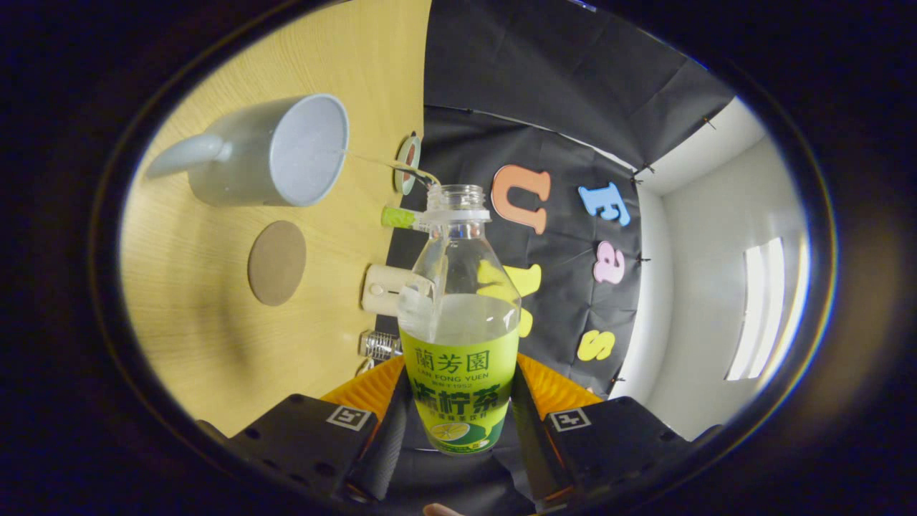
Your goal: Take the bottle from table, then pour the juice into the cup, finally place the bottle on the coaster
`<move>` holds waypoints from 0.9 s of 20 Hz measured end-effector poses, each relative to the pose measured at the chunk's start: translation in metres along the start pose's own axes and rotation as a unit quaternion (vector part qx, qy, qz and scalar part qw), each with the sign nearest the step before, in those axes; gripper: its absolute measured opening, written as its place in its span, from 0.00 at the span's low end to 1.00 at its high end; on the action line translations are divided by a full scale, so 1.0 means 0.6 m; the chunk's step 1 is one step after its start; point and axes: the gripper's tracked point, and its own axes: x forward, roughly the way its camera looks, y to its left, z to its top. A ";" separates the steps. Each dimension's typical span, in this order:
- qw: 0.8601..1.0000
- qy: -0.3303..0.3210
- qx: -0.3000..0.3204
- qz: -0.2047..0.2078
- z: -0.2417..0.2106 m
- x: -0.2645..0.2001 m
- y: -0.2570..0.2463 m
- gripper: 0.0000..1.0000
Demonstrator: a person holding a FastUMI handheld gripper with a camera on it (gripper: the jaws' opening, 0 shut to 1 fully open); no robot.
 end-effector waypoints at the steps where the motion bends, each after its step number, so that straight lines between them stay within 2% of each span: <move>1: 1.000 -0.001 -0.001 -0.001 0.002 0.000 -0.003 0.75; 18: 1.000 0.000 -0.025 -0.013 -0.007 -0.004 -0.040 0.75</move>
